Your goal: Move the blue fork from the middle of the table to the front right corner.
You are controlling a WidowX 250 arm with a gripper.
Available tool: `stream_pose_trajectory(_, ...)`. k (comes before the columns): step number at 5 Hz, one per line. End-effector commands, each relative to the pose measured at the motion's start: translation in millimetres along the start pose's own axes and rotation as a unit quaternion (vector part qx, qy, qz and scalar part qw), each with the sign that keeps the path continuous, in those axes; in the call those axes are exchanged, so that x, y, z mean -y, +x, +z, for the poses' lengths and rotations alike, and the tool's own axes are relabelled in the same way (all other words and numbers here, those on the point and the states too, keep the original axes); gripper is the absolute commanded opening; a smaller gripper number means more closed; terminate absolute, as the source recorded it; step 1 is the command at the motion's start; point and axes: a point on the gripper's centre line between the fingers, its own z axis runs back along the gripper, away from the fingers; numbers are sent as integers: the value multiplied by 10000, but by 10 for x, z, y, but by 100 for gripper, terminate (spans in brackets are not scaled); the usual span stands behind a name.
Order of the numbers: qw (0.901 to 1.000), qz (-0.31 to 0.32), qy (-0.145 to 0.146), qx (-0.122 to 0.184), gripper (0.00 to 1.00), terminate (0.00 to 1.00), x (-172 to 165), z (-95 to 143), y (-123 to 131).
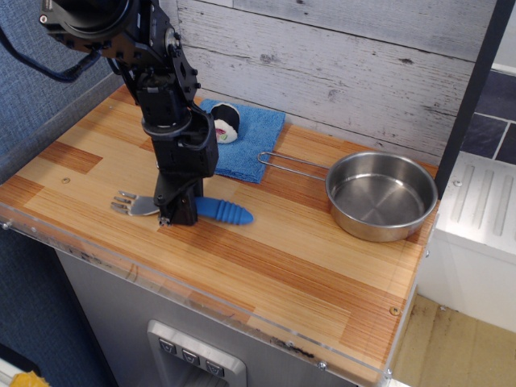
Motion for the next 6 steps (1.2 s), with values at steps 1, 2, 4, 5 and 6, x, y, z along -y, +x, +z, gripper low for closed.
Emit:
stream_pose_trajectory(1,9984,-145,467,301,0,0,-71,387,80)
stream_pose_trajectory(2,9969,-312,592,412,0,0,-36,483,250)
stream_pose_trajectory(4,9913,-1017,643,529,0,0,337,524,750)
stream_pose_trajectory(5,9887,-1259,632,507,0,0,492,484,975)
stream_pose_trajectory(6,9862,-1453,605,504,0,0,603,420,1153)
